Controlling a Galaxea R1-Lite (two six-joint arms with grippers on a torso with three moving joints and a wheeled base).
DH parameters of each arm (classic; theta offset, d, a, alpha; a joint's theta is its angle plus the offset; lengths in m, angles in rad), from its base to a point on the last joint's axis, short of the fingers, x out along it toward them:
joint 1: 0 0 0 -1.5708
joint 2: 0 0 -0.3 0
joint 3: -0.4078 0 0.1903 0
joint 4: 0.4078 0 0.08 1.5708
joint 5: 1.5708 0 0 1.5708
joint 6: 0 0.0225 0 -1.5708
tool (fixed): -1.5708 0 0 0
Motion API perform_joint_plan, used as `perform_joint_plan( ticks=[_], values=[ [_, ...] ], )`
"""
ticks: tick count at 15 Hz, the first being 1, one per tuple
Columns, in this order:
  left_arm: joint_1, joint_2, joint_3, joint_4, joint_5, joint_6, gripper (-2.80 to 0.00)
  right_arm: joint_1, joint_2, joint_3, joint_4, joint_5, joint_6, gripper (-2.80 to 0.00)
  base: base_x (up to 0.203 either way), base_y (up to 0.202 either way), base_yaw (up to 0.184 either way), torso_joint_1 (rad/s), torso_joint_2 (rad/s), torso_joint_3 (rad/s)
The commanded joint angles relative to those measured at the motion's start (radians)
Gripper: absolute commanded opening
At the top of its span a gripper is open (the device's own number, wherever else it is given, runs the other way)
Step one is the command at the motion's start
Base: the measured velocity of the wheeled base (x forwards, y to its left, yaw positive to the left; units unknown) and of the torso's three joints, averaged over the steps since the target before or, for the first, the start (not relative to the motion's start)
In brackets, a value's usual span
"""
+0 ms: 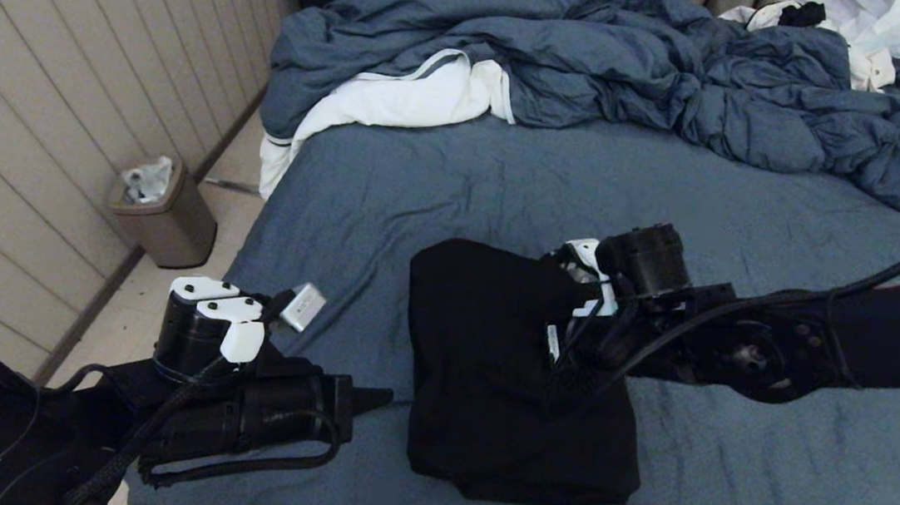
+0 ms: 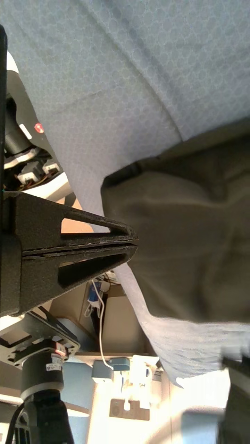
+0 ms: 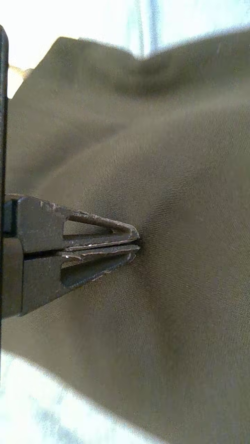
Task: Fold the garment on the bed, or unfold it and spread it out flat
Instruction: Unfold the black sweatshirt
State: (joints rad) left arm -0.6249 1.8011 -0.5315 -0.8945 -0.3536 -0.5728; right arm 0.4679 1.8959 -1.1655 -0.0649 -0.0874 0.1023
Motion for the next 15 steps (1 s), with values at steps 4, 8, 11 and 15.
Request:
perform_joint_plan(
  ticks=[4,8,11,15],
  values=[
    [0.001,-0.012,0.001,-0.004,0.016,-0.002,-2.8,-0.006,0.133,0.014,-0.049,-0.003,-0.001,-2.8,0.0,0.0,0.0,0.0,0.0,0.0],
    [0.013,-0.024,-0.001,-0.004,0.018,-0.001,-2.8,-0.003,0.07,0.011,-0.047,-0.009,0.006,-2.8,0.0,0.0,0.0,0.0,0.0,0.0],
    [0.049,-0.123,-0.012,0.035,0.018,0.013,-2.8,0.001,-0.092,0.028,-0.038,-0.01,0.01,-2.8,0.0,0.0,0.0,0.0,0.0,0.0],
    [0.229,-0.359,-0.057,0.252,0.018,0.093,-2.8,-0.005,-0.39,0.037,0.086,-0.015,0.011,-2.8,0.0,0.0,0.0,0.0,0.0,0.0]
  ],
)
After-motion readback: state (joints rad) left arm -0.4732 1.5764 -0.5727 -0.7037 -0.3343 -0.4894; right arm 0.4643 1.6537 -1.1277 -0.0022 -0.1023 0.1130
